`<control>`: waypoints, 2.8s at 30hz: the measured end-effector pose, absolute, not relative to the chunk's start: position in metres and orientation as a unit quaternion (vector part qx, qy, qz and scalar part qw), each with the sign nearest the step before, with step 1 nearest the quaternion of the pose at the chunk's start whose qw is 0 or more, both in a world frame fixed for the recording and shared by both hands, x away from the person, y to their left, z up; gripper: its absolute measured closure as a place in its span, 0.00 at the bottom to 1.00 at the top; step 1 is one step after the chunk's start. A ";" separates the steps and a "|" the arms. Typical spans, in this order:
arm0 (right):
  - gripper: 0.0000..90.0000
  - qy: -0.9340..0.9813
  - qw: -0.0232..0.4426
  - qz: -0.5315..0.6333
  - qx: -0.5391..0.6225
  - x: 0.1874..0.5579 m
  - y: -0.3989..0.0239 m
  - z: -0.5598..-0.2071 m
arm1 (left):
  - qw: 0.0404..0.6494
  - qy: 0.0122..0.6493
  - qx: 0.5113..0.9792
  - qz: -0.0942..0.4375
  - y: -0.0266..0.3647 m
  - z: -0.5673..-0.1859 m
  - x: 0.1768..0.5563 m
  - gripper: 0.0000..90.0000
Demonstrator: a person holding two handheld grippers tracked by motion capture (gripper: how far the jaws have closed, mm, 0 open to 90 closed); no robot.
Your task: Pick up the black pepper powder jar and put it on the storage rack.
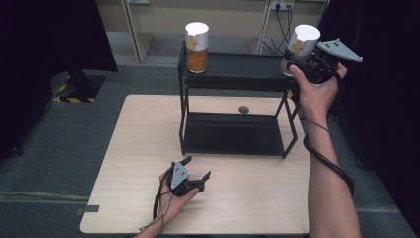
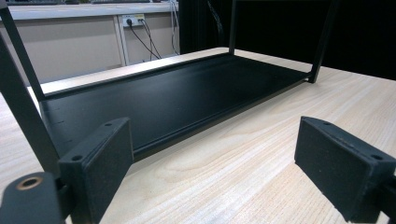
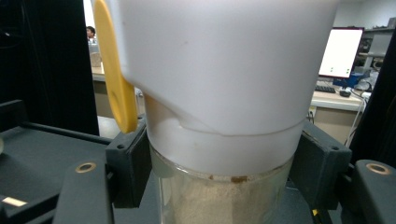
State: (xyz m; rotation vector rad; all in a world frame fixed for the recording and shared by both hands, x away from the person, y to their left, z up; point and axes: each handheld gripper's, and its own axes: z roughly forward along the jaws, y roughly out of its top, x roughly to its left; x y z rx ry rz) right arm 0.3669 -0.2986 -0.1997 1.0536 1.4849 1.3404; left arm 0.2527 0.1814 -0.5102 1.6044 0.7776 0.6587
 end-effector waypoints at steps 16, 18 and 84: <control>0.34 0.590 0.423 0.522 0.449 0.390 -0.301 -0.194 | 0.582 0.332 0.687 0.281 0.182 -0.511 0.253 0.12; 0.34 0.591 0.425 0.517 0.449 0.392 -0.301 -0.193 | 0.582 0.331 0.687 0.281 0.182 -0.510 0.253 0.12; 0.12 0.584 0.407 0.537 0.453 0.386 -0.305 -0.211 | 0.581 0.330 0.688 0.284 0.181 -0.510 0.252 0.12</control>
